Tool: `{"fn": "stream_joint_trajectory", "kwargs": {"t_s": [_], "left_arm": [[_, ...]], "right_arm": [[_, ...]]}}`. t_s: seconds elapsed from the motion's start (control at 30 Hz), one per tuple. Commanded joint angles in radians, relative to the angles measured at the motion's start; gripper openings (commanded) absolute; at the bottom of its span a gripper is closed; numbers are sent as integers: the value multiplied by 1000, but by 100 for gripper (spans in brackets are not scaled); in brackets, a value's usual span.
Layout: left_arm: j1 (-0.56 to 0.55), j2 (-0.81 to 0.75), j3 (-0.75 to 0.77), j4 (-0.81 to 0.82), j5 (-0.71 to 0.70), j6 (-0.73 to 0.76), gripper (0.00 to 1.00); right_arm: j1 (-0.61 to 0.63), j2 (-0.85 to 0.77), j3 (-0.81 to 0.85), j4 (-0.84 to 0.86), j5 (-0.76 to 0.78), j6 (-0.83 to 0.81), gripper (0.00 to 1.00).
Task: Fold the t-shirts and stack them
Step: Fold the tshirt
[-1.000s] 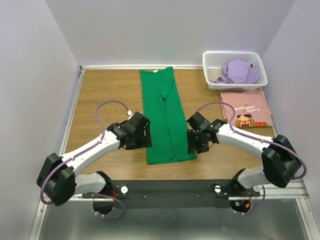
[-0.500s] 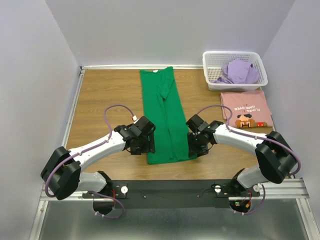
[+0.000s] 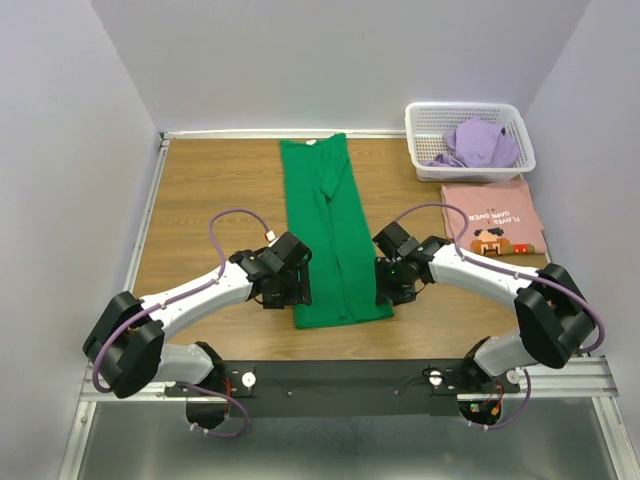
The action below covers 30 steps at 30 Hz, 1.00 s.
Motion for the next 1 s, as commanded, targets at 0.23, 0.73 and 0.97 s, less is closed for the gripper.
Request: {"fn": "stream_joint_trajectory", "kwargs": {"t_s": [0.23,0.73,0.97], "left_arm": [[-5,16,-20,20,42,7,73],[-6,41,-22,14,52,23,72],[-14,68,-20,-4,56,23,61]], "right_arm": [[-36,15,-14,-15,42,-10,50],[-36,92,-86,44,-34,-33,33],[-36,89,-88,42,-42,-34,12]]}}
